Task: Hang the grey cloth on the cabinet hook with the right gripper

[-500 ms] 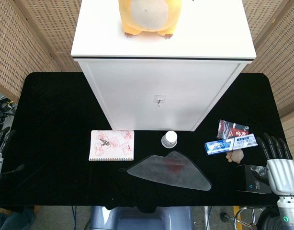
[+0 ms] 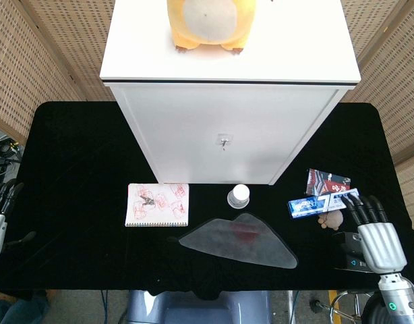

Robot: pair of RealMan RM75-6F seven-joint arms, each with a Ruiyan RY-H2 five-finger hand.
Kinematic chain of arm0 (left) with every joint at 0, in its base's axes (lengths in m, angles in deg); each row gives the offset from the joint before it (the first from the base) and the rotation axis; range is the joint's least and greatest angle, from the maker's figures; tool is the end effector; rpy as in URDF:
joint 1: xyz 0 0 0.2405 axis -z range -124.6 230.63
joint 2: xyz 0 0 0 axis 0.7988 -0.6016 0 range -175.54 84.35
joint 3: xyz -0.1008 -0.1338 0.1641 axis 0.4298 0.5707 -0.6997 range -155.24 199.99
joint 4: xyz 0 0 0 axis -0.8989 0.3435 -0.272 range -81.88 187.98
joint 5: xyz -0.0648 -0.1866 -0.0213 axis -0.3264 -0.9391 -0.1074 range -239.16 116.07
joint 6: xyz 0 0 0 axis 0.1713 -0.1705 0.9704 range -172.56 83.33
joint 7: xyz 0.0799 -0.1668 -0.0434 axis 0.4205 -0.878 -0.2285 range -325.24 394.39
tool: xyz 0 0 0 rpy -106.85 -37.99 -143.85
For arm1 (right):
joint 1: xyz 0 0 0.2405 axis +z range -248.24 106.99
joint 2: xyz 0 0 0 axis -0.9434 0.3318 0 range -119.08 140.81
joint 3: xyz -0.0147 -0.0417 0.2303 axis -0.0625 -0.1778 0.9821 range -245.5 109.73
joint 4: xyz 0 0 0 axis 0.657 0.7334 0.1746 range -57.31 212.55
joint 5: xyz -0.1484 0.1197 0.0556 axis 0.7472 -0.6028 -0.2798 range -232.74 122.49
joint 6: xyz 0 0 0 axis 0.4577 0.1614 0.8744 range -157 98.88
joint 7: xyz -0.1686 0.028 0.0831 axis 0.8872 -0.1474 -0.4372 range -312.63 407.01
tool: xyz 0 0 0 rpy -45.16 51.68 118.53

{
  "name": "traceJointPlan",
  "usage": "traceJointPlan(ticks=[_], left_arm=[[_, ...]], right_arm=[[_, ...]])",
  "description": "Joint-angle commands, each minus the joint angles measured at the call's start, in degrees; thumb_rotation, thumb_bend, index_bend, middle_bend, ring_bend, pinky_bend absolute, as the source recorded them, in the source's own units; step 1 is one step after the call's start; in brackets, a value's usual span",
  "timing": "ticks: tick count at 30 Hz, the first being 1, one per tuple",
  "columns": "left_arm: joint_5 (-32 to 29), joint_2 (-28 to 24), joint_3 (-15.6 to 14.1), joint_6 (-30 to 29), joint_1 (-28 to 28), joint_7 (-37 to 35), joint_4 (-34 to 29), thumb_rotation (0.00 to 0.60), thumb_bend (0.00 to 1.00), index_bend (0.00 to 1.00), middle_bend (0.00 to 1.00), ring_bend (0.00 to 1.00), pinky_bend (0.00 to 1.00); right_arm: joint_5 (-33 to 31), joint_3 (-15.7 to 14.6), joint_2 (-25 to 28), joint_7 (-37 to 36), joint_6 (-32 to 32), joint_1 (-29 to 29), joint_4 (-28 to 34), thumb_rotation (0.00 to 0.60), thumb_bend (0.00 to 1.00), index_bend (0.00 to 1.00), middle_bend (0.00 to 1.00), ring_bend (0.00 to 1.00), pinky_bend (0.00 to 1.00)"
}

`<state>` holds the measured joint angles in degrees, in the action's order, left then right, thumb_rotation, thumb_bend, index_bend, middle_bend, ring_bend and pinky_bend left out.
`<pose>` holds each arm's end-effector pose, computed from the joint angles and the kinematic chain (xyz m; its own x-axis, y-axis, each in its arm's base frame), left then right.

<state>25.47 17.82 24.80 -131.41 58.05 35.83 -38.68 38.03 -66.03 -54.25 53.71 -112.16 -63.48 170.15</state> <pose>-0.2844 0.2239 0.1670 0.4369 -0.0238 0.8992 0.8988 -0.0285 -0.4375 -0.2582 -0.2293 0.1360 0.4937 -0.0195 0.8694 -0.8579 -0.1742 0.4833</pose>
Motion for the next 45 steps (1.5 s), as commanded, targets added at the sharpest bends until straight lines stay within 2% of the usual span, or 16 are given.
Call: traceJointPlan(ticks=[1,4,7,12,18,27,39,45], left_arm=[[-0.36,0.41,0.07,0.32,0.12,0.93,-0.10,0.600,0.00,0.00,0.00,0.00,0.00],[-0.60,0.90,0.20,0.50,0.27,2.27,-0.20,0.600,0.00,0.00,0.00,0.00,0.00],[-1.78,1.24,0.69,1.30,0.63,2.87,-0.22,0.600,0.00,0.00,0.00,0.00,0.00],[-3.60,1.41,1.46,2.83,1.34,3.15,-0.05,0.600,0.00,0.00,0.00,0.00,0.00],[-5.85,1.61,2.28,4.79,2.18,3.07,0.53,0.600,0.00,0.00,0.00,0.00,0.00],[-7.61,1.79,2.82,6.22,2.74,2.75,1.30,0.600,0.00,0.00,0.00,0.00,0.00],[-8.06,1.34,3.08,6.32,2.80,1.37,1.66,0.600,0.00,0.00,0.00,0.00,0.00],[-7.89,1.18,3.06,5.99,2.70,1.07,1.49,0.600,0.00,0.00,0.00,0.00,0.00]], right_arm=[[4.19,-0.99,-0.64,0.68,7.85,5.88,0.48,0.600,0.00,0.00,0.68,0.65,0.55],[5.54,-1.18,-0.45,0.27,15.77,11.17,2.35,0.600,0.00,0.00,0.77,0.76,0.76],[3.45,-0.25,-0.34,-0.60,24.65,16.48,5.84,0.600,0.00,0.00,0.82,0.82,0.84],[-1.69,2.19,-3.74,1.83,35.45,23.26,5.35,0.600,0.00,0.00,0.86,0.85,0.89],[-10.47,3.85,-11.35,5.78,46.42,29.87,1.67,0.600,0.00,0.01,0.88,0.87,0.92],[-20.81,4.37,-19.96,12.44,50.49,34.85,-2.40,0.600,0.00,0.03,0.91,0.91,1.00],[-30.64,1.87,-25.87,22.03,46.89,38.14,-4.08,0.600,0.00,0.04,0.91,0.91,1.00],[-32.83,-0.17,-27.07,26.14,44.75,39.08,-4.74,0.600,0.01,0.17,0.91,0.91,1.00]])
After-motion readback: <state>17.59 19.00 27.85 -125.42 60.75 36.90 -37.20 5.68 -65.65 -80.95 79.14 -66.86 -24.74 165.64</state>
